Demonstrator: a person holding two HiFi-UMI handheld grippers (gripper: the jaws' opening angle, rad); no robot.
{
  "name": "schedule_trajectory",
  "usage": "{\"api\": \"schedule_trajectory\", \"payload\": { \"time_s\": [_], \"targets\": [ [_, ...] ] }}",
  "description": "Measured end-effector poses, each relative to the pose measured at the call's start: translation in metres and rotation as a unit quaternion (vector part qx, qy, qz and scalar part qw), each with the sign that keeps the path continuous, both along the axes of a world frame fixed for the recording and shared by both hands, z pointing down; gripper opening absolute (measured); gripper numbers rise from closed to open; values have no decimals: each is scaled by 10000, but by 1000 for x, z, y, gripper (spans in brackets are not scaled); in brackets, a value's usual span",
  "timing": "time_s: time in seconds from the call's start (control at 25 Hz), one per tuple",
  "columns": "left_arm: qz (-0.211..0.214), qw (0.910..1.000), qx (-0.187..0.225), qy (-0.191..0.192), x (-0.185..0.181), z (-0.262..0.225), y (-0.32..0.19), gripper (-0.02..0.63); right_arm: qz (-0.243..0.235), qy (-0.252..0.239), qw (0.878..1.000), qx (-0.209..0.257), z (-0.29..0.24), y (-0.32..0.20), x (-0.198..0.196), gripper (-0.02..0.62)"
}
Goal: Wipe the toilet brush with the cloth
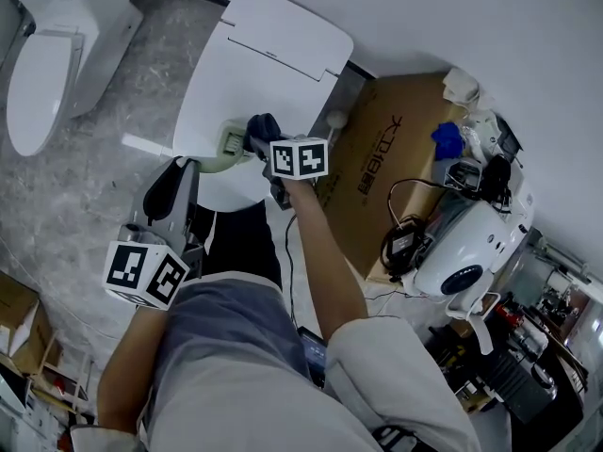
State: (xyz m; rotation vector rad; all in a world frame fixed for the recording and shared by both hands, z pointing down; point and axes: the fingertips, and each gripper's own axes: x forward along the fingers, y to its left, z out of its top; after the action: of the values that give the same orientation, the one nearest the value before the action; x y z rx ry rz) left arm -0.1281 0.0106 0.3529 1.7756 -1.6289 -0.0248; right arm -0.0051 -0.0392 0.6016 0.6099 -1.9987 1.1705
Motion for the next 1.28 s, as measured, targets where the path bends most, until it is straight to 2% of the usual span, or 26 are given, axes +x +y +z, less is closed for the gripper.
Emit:
{"api": "schedule_trajectory", "payload": {
  "time_s": [0.28, 0.84, 1.28],
  "targets": [
    [-21, 10000, 10, 20, 2, 0, 2, 0, -82, -133, 9999, -4, 2, 1, -9, 95],
    [-98, 10000, 12, -8, 2, -1, 2, 0, -726, -298, 9965, -282, 10, -6, -37, 95],
    [-147, 9999, 16, -36, 1, 1, 1, 0, -892, -635, 9931, -426, 12, -7, -61, 95]
  ]
}}
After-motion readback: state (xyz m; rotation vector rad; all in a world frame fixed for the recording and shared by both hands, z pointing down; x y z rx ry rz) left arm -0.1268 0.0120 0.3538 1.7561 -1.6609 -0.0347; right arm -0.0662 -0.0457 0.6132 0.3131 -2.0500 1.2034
